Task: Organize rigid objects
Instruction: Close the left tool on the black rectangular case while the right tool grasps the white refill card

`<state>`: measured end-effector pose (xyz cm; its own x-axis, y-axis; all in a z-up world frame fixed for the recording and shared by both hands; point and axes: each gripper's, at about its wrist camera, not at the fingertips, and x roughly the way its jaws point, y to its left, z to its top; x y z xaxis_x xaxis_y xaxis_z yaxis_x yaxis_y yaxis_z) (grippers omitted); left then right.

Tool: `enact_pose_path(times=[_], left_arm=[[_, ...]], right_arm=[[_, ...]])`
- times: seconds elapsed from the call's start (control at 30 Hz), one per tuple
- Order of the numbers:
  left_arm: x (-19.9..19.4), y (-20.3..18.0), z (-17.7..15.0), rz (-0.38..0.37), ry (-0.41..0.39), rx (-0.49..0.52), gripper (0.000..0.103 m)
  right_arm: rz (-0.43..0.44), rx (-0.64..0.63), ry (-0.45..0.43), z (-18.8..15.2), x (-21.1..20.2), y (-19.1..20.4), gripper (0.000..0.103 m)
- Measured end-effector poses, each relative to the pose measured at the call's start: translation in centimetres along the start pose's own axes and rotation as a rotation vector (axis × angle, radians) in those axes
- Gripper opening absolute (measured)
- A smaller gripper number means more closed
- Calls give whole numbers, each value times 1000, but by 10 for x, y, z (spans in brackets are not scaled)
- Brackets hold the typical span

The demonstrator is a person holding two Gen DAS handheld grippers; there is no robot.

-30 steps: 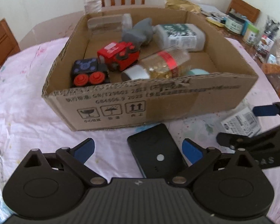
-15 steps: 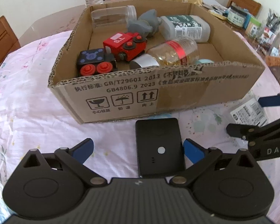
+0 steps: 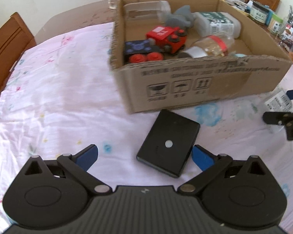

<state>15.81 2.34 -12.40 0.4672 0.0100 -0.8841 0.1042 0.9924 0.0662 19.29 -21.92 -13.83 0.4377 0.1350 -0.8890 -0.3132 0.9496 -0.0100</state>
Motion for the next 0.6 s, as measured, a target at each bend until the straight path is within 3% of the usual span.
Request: enact_pose_path(times=[0.27,0.47,0.6], left_arm=[[-4,26,-11,103,11,-63,102],[-13,15,-7,7,-39,-101,102],[-6,2,-1,-15,-19,-118,98]], right_arm=[[-3,3,-10,-2,0,0,103],[-2,1,-17,-2,0,1,103],[2,-6,-26,-4,-1,1,103]])
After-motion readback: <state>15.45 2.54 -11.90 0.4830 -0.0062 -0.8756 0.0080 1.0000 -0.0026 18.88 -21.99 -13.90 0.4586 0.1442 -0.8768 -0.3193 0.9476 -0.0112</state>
